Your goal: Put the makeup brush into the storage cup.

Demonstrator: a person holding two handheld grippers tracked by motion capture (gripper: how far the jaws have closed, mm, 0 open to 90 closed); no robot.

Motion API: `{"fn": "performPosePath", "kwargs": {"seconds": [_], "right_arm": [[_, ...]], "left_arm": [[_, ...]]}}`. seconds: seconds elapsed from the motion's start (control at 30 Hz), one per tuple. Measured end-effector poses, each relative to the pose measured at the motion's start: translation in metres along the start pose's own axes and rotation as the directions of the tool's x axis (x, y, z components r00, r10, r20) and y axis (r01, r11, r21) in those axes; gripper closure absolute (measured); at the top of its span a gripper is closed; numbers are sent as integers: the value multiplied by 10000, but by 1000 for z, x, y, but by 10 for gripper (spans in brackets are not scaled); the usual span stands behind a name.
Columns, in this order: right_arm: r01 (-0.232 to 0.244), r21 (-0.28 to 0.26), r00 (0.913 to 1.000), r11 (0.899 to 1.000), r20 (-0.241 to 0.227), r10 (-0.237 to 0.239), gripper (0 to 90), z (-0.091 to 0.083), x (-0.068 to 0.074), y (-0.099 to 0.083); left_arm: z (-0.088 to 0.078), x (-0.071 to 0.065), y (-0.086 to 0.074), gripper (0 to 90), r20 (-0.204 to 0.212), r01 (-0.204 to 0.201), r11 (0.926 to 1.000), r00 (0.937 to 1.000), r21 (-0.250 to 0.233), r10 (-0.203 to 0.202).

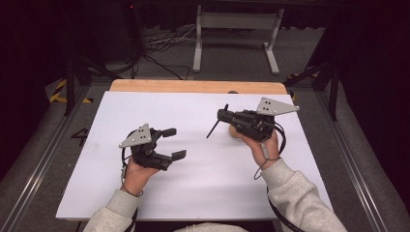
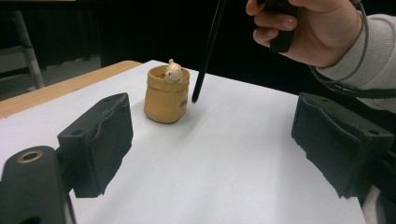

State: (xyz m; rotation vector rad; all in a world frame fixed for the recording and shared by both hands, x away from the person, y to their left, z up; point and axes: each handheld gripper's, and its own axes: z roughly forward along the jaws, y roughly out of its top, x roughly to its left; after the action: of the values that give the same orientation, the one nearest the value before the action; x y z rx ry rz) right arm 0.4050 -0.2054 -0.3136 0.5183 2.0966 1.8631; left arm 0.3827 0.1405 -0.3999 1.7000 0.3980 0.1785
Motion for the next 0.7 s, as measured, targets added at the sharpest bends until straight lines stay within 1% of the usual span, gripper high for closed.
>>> {"fn": "performPosePath", "kwargs": {"seconds": [0.03, 0.13, 0.17, 0.27, 0.3, 0.33, 0.37, 0.43, 0.47, 0.5, 0.53, 0.6, 0.63, 0.7], "right_arm": [[0, 0, 10000, 10000, 0, 0, 858, 0, 0, 0], [0, -20, 9998, 10000, 220, 0, 857, -3, -5, 5], [22, -10, 9992, 10000, 389, -21, 858, -5, -8, 7], [38, -9, 9986, 10000, 530, -37, 857, -6, -10, 9], [52, 28, 9973, 10000, 728, -54, 857, -8, -13, 10], [52, 28, 9973, 10000, 728, -54, 857, -8, -13, 10], [48, 33, 9965, 10000, 839, -50, 857, -9, -15, 11], [2, 54, 9947, 10000, 1025, -7, 858, -11, -18, 12], [-14, 47, 9927, 10000, 1205, 9, 857, -13, -22, 13], [-14, 47, 9927, 10000, 1205, 9, 857, -13, -22, 13], [-6, 30, 9915, 10000, 1301, 2, 857, -13, -23, 13], [79, 107, 9869, 9999, 1610, -95, 856, -15, -27, 13], [79, 107, 9869, 9999, 1610, -95, 856, -15, -27, 13], [123, 183, 9788, 9998, 2042, -158, 856, -16, -30, 12]], "left_arm": [[-1, 0, 0, 134, -27, 24, 10000, 10000, -28, -24], [-4, 1, 0, 134, -131, 24, 10000, 9999, -15, -24], [-5, 2, 0, 135, -145, 30, 10000, 9999, -26, -30], [-7, 2, 0, 134, -201, 26, 10000, 9998, -47, -27], [-8, 2, 0, 135, -243, 38, 10000, 9997, -72, -40], [-8, 2, 0, 135, -243, 38, 10000, 9997, -72, -40], [-8, 3, 0, 135, -275, 11, 10000, 9996, -44, -12], [-8, 3, -1, 135, -314, 96, 10000, 9995, 13, -95], [-9, 4, -1, 135, -348, 99, 9999, 9993, 17, -98], [-9, 5, -2, 135, -365, 126, 9999, 9993, 47, -124], [-9, 5, -2, 135, -395, 165, 9998, 9991, 63, -162], [-10, 7, -3, 135, -428, 206, 9998, 9989, 57, -204], [-10, 7, -3, 135, -428, 206, 9998, 9989, 57, -204], [-10, 7, -3, 135, -480, 164, 9998, 9987, 116, -158]]}}
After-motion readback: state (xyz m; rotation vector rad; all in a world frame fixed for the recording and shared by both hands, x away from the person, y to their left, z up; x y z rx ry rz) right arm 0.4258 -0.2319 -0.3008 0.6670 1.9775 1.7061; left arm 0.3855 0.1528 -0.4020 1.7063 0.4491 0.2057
